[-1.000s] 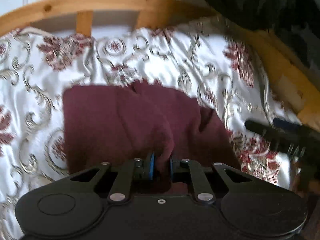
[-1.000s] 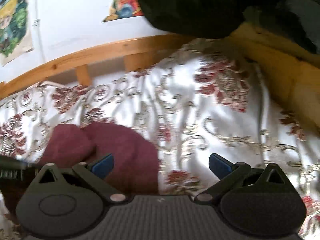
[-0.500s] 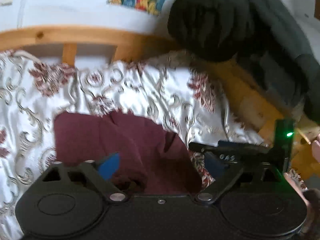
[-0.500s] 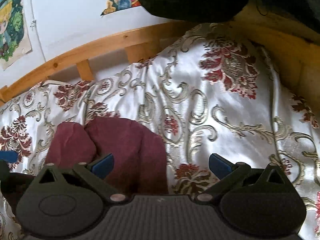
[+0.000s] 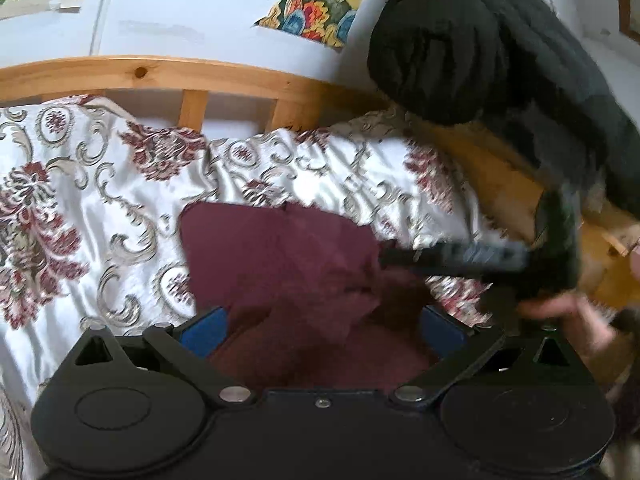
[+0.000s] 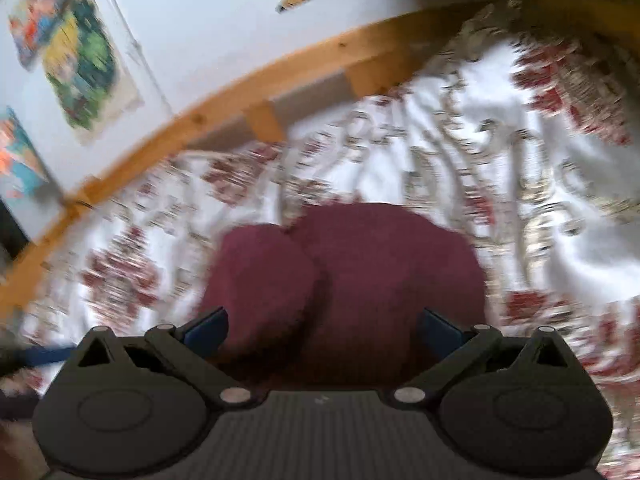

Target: Fold small clothes

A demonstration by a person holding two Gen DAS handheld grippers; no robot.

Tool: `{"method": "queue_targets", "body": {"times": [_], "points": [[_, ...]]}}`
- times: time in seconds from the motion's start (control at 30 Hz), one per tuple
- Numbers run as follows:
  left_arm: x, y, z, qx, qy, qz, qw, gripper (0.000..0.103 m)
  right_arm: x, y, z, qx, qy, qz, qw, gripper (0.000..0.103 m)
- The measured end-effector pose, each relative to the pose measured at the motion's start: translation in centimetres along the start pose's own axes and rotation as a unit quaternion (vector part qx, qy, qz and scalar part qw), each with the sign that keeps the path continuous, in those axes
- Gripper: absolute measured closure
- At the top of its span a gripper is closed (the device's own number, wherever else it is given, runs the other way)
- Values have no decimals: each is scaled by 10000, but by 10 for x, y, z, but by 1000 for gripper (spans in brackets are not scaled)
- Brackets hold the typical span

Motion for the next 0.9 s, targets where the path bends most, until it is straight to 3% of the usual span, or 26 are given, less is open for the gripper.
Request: {"method": "queue_targets", "body": {"times": [0.13,0.27,0.4,0.53,0.63,0.8,0.9], "points": [[14,-9,2,226,106,-295,9993,1,11,-7,-8,624,550,-81,9965,0],[26,-19,-1,268,119,-483,9984,1,32,-22,-13,1085,919,-505,9885,0],[32,-23,-4,146,140,-664,9976,1,48,-27,-17,1191,996,-685,9855,0],[35,-26,-2,331,231,-705,9967,1,68,-34,-14,1364,1043,-970,9804,0],[40,-29,-1,517,333,-920,9939,1,74,-36,-9,1441,1057,-951,9793,0],[39,-29,1,627,309,-878,9937,1,71,-31,-4,1660,1170,-731,9764,0],[39,-28,0,576,305,-849,9943,2,68,-27,-1,1648,1109,-585,9783,8]]}}
Point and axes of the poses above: each gripper's, at about its wrist camera, not at the fingertips, and x roughly the way its jaws point, z to its right, y to its top, the point moved 8 cm from there along x, roughly the way its jaws point
